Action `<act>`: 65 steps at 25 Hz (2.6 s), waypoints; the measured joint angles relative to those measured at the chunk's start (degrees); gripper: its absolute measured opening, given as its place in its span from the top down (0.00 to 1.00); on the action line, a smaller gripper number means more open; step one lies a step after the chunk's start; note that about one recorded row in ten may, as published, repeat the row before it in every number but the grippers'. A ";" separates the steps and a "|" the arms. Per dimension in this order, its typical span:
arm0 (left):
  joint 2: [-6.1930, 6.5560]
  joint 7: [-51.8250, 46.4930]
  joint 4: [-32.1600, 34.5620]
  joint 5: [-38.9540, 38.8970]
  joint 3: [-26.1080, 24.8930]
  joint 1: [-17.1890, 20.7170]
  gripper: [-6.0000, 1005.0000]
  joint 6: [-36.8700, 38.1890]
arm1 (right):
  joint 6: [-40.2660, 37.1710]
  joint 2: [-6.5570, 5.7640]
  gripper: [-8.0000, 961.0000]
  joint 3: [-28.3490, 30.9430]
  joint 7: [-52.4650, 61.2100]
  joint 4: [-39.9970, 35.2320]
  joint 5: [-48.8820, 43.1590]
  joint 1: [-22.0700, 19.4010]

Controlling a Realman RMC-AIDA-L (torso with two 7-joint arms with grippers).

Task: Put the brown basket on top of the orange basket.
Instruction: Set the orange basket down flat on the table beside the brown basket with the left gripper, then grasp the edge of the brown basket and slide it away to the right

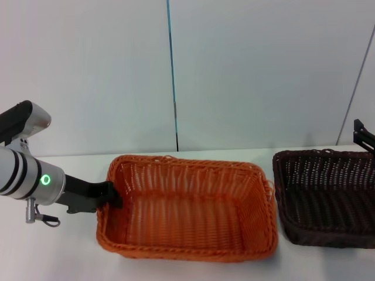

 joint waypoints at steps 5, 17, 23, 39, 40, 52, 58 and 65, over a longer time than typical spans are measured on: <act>-0.28 -0.12 -0.01 0.00 0.21 0.13 0.70 0.64 | 0.02 0.17 0.02 0.00 0.00 -0.01 -0.03 0.13; -0.07 -0.30 -1.60 0.37 0.37 0.17 0.43 1.40 | 0.15 0.35 0.02 0.00 -0.01 -0.18 -0.07 0.10; -2.39 -0.23 -10.78 0.53 0.56 3.13 0.21 1.53 | 0.53 1.02 0.02 0.27 -0.22 0.31 -0.07 -0.04; -11.09 6.10 -33.72 -8.49 13.58 18.66 0.09 27.75 | 13.24 4.94 0.02 3.32 0.01 11.39 1.07 -2.51; -11.09 6.55 -33.74 -10.62 14.83 20.12 0.09 31.41 | 14.90 4.99 0.02 3.45 0.01 12.66 1.55 -2.65; -10.87 12.08 -36.93 -19.45 36.67 35.06 0.09 69.03 | 39.15 5.04 0.02 12.46 2.01 23.57 6.32 -1.90; -10.85 10.91 -36.09 -19.11 39.76 37.99 0.10 72.49 | 55.33 4.94 0.02 23.50 4.30 27.02 6.86 0.65; -10.68 10.31 -38.90 -19.10 42.19 41.63 0.10 72.28 | 72.54 4.61 0.02 38.28 4.26 26.55 5.70 7.07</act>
